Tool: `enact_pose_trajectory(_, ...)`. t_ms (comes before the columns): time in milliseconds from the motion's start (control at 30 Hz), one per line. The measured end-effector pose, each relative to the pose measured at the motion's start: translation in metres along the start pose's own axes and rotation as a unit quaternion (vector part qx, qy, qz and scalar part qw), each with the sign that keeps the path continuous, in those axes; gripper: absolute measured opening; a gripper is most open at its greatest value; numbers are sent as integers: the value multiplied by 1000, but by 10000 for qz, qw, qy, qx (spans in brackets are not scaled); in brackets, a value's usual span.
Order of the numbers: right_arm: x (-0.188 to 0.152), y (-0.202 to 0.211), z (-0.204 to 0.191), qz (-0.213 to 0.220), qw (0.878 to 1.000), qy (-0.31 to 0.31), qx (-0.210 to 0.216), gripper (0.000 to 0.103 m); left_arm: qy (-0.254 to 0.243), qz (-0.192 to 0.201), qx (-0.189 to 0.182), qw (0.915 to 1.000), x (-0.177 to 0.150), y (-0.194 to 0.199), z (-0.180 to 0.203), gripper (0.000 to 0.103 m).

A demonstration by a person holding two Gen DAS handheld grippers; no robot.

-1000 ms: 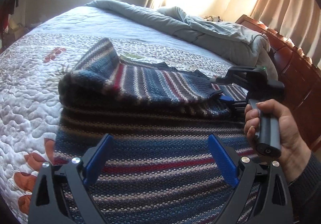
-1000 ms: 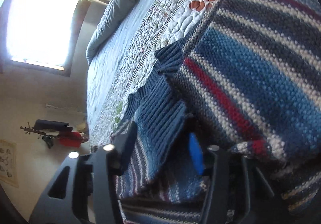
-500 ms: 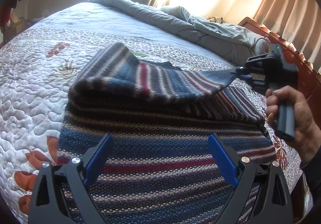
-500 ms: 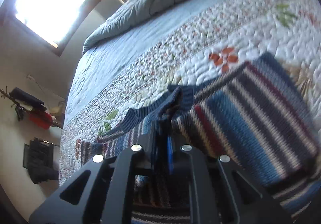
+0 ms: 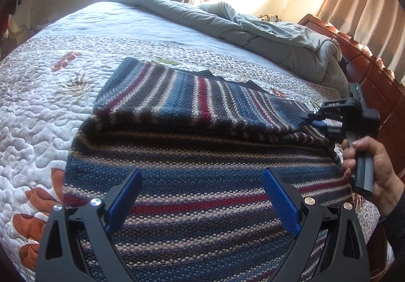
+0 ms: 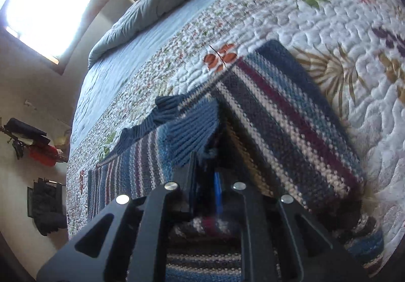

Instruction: Fold small clothes

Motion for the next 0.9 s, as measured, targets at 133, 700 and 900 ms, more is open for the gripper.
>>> enact_pose_trajectory(133,4,12,14,-92,9987,-327,389,43,-11,-37,4,10000,-1,-3,1,96)
enact_pose_trajectory(700,40,6,-39,-86,9959,861,-245,7,-59,-46,87,9999,-3,-12,3,96)
enact_pose_trajectory(900,32,5,-20,224,9888,1149,-921,7,-119,32,112,9999,-2,-8,6,96)
Point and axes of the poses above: each gripper's, at about its wrist camera, not at the fingertips, and y roughly against the way its jaws point, z to its right, x to its top, the point moved 10 cm from there along -y, roughly the way its jaws point, and after that the axes turned 9 degrees about -z, right-handed, at the moved point
